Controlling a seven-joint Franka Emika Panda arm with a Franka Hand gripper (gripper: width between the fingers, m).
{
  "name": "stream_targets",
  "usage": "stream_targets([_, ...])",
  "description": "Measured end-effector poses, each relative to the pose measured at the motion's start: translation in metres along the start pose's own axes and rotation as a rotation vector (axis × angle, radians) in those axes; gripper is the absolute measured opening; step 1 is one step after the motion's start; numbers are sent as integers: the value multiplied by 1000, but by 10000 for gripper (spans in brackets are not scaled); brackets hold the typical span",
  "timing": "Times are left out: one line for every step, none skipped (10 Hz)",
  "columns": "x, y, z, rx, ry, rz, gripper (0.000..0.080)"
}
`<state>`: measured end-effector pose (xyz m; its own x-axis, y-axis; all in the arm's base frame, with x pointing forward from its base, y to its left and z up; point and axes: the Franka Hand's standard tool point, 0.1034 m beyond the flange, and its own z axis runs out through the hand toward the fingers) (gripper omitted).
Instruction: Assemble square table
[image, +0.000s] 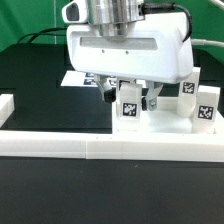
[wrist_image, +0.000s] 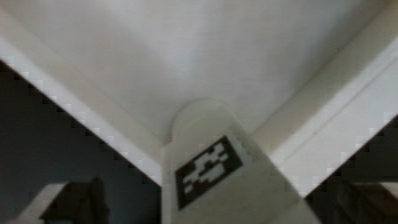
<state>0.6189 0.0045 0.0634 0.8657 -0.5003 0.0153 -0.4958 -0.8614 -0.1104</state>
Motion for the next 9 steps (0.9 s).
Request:
stream_targets([-2, -5, 0, -31, 4, -200, 649])
stream_targets([-3, -9, 0, -59, 8, -392, 649])
stream_targets([1, -4, -1, -58, 20, -457, 649])
stream_targets([2, -3, -1, -59, 22, -418, 649])
stream_targets([1, -3, -1, -59, 22, -419, 552])
stream_targets([2, -3, -1, -59, 22, -417, 385])
stream_targets([1, -3, 0, -55, 24, -333, 385])
stream_targets([1, -3, 0, -54, 25, -290, 288])
stream_targets([1, -4, 0, -53, 26, -220, 288])
